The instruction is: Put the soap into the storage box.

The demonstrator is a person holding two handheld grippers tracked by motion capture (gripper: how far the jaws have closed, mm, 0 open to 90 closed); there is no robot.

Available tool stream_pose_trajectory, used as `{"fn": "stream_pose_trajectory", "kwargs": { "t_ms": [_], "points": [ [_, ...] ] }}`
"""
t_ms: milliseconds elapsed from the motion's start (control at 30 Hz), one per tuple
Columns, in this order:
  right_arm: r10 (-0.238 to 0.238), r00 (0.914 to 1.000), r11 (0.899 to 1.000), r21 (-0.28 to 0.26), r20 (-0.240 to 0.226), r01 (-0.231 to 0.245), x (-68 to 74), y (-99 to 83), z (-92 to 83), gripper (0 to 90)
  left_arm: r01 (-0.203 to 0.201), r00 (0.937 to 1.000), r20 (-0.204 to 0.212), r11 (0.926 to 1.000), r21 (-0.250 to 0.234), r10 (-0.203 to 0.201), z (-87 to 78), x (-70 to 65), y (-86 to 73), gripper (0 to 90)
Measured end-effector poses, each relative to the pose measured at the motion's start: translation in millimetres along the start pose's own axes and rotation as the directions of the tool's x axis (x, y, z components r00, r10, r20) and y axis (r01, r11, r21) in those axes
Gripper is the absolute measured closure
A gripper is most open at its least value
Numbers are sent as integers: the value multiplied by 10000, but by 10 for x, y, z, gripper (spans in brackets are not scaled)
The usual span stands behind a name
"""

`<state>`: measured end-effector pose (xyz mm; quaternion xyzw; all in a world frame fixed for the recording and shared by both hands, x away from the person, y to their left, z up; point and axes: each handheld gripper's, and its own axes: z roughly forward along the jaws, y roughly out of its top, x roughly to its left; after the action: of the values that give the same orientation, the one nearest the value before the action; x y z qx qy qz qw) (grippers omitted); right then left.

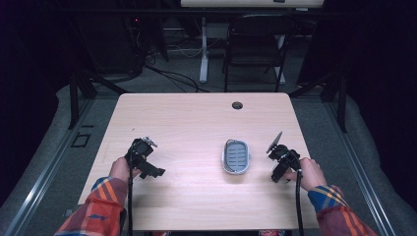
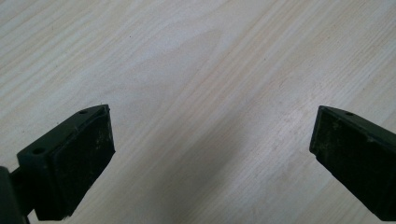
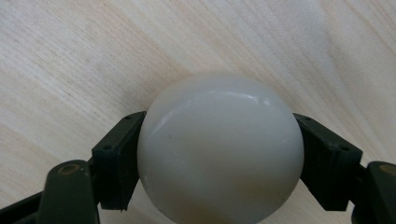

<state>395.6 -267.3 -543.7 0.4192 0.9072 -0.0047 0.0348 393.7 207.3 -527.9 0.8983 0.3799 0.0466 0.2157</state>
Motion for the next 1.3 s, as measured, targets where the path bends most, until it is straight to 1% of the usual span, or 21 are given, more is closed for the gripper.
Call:
{"fn": "stream_pose_trajectory", "kwargs": {
  "t_ms": [100, 133, 167, 200, 233, 333, 467, 500, 533, 633, 667, 733, 767, 800, 833, 867, 900, 933, 1000, 1167, 1300],
  "points": [
    [67, 10000, 9999, -87, -47, -68, 3, -4, -11, 236, 26, 10000, 12, 10000, 10, -26, 2, 0, 0, 0],
    [220, 9997, 9993, -309, -53, -221, 10, -13, -9, 236, 27, 10000, 12, 10000, 13, -27, 2, 0, 0, 0],
    [214, 9997, 9994, -255, -91, -217, 7, -11, -22, 236, 30, 10000, 10, 10000, 11, -30, 2, 0, 0, 0],
    [34, 10000, 9999, -128, 4, -34, -5, -7, -40, 236, 11, 10000, -2, 10000, 16, -11, 2, 1, 1, 0],
    [188, 9998, 9992, -356, -25, -188, 2, -15, -33, 236, 5, 10000, -2, 10000, 20, -5, 3, 2, 1, 0],
    [-53, 10000, 9999, -140, 75, 54, -13, -9, -67, 236, 16, 10000, -10, 10000, 25, -16, 4, 1, 1, 0],
    [37, 10000, 9998, -198, 57, -36, -11, -10, -85, 236, 19, 10000, 3, 10000, 41, -19, 4, 3, 1, 0],
    [208, 9998, 9988, -439, -30, -209, 2, -14, -85, 236, 25, 10000, -2, 10000, 52, -25, 6, 4, 2, 0],
    [-51, 10000, 9998, -212, 79, 52, -11, -3, -110, 236, 19, 10000, 2, 10000, 60, -19, 7, 3, 3, 0],
    [-119, 9999, 9998, -169, 119, 121, -6, 32, -123, 237, -13, 10000, 3, 10000, 97, 13, 0, 1, 7, 0],
    [-123, 9999, 9996, -269, 108, 126, -2, 39, -114, 236, 6, 10000, 18, 10000, 62, -6, 3, 3, 4, 0],
    [98, 9999, 9983, -568, 33, -96, 20, 57, -89, 236, 56, 10000, 14, 10000, 60, -56, 3, 13, -1, 0],
    [-488, 9985, 9986, 202, 265, 482, -6, 99, -142, 236, 70, 10000, 18, 9999, 91, -70, 0, 18, -2, 0],
    [-229, 9996, 9996, -143, 188, 232, 14, 95, -115, 236, 89, 10000, 36, 9999, 89, -90, 0, 19, -4, 0],
    [-209, 9996, 9996, -173, 197, 212, 20, 102, -112, 237, 71, 10000, 19, 9999, 93, -72, -1, 18, -3, 0],
    [27, 9999, 9988, -492, 119, -21, 37, 99, -88, 237, 63, 10000, 16, 9999, 82, -63, -1, 15, -3, 0],
    [-247, 9995, 9996, -111, 211, 249, 26, 120, -116, 236, 45, 10000, -21, 10000, 74, -45, 0, 11, -1, 0],
    [-138, 9998, 9995, -288, 155, 143, 34, 119, -106, 237, 45, 10000, -4, 10000, 55, -45, 2, 9, -1, 0],
    [-306, 9993, 9995, -58, 204, 307, 26, 140, -132, 237, 46, 10000, 1, 10000, 63, -46, 3, 9, 0, 0],
    [-223, 9996, 9994, -264, 198, 228, 27, 168, -147, 237, 52, 10000, 25, 10000, 76, -53, 7, 10, 2, 0],
    [-395, 9990, 9991, -143, 200, 398, 26, 211, -175, 237, 56, 10000, 19, 10000, 81, -56, 6, 10, 1, 0]
  ]
}}
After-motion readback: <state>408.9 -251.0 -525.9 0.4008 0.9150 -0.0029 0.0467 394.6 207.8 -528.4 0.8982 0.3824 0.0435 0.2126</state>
